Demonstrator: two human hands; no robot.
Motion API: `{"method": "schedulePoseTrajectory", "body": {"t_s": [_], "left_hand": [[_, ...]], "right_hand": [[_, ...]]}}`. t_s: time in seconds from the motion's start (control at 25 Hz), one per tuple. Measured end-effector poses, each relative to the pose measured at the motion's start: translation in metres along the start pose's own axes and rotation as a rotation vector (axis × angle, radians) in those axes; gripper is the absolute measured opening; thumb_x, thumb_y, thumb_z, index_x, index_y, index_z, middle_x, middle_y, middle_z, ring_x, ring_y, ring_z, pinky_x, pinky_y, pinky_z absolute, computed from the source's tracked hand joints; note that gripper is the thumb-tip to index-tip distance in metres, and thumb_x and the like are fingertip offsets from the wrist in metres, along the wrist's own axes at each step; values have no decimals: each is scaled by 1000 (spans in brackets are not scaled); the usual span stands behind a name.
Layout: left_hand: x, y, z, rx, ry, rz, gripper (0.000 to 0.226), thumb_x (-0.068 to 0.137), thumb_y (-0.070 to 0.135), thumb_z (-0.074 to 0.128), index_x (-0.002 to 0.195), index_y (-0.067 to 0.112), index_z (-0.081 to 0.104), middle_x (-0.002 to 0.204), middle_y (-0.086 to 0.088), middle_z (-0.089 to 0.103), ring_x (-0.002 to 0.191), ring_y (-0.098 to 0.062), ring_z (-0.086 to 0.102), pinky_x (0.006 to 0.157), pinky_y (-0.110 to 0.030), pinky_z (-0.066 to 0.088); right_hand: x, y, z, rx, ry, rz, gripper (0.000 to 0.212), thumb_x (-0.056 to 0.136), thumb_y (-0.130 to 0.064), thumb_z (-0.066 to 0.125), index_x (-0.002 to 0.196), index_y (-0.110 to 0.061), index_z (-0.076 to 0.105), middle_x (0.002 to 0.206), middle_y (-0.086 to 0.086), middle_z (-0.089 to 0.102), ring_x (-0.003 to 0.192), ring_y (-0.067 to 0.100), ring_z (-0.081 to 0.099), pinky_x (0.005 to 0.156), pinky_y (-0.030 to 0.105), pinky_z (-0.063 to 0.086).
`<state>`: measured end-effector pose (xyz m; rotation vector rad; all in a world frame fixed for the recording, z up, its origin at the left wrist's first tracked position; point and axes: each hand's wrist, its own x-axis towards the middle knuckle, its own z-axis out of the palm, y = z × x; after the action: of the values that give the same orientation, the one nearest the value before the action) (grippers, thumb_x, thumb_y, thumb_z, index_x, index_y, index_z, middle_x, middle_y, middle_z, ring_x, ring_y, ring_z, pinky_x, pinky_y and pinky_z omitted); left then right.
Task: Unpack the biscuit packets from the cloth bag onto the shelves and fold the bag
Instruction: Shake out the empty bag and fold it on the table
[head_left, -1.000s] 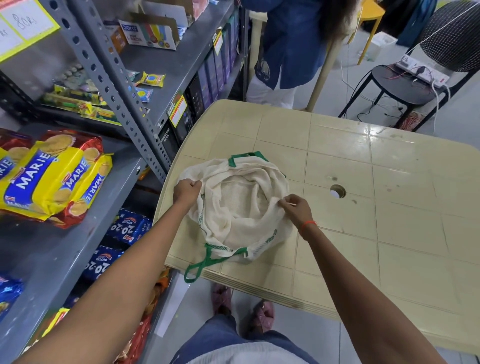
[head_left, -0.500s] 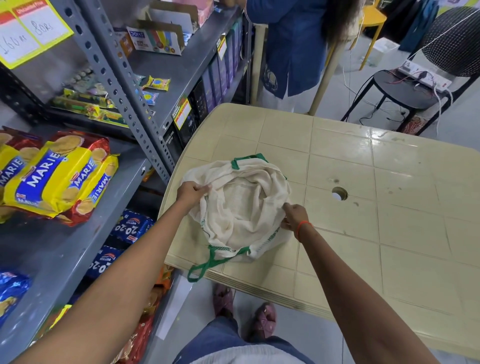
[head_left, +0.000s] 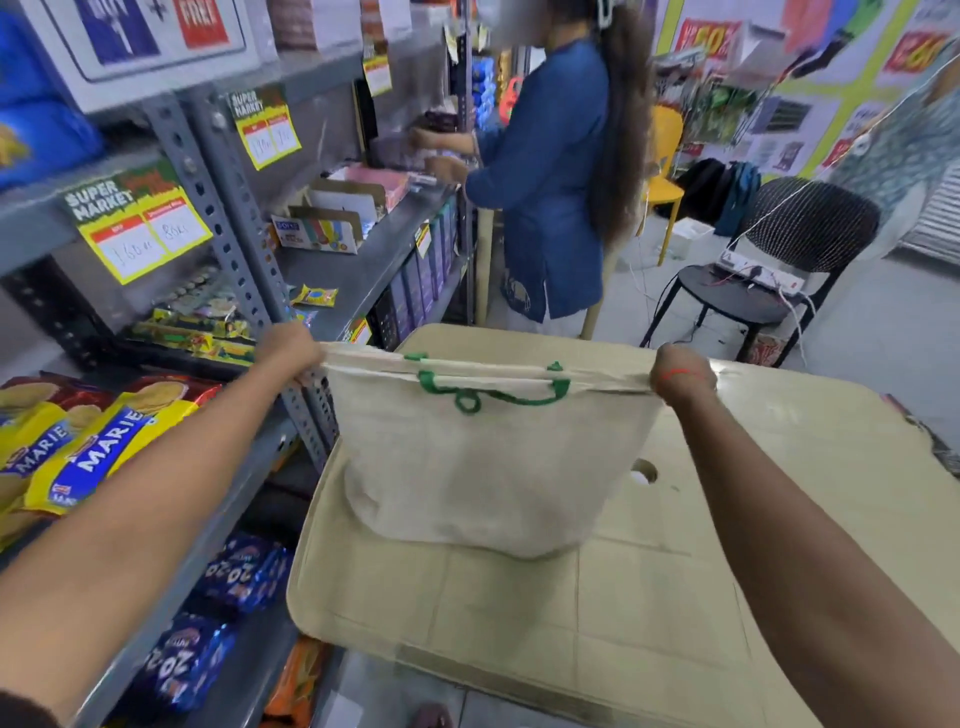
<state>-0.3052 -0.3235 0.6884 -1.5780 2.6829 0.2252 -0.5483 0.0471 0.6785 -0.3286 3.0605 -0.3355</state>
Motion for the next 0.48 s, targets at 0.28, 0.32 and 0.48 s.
{"method": "schedulePoseTrajectory", "body": {"t_s": [0.28, 0.32, 0.48], "left_hand": [[9, 49, -109, -1284, -66, -19, 23, 95, 0, 31, 84, 9, 48, 102, -19, 55, 60, -20, 59, 48, -34, 58], [9, 54, -124, -1408, 16, 34, 24, 95, 1, 32, 88, 12, 52, 104, -14, 54, 65, -17, 58, 49, -31, 57], [7, 57, -158, -1634, 418, 186, 45, 90, -1, 29, 105, 25, 63, 108, -8, 61, 93, -22, 61, 80, -39, 57]], "right_hand": [[25, -16, -89, 685, 334, 46, 35, 80, 5, 53, 108, -5, 71, 114, 23, 69, 108, 34, 64, 94, 35, 50], [24, -19, -101, 780, 419, 61, 39, 80, 6, 49, 110, -6, 71, 115, 20, 69, 109, 32, 63, 95, 30, 46], [6, -39, -127, 1066, 790, -79, 56, 68, 13, 34, 106, -8, 70, 117, 12, 67, 111, 22, 59, 100, 26, 44]]}}
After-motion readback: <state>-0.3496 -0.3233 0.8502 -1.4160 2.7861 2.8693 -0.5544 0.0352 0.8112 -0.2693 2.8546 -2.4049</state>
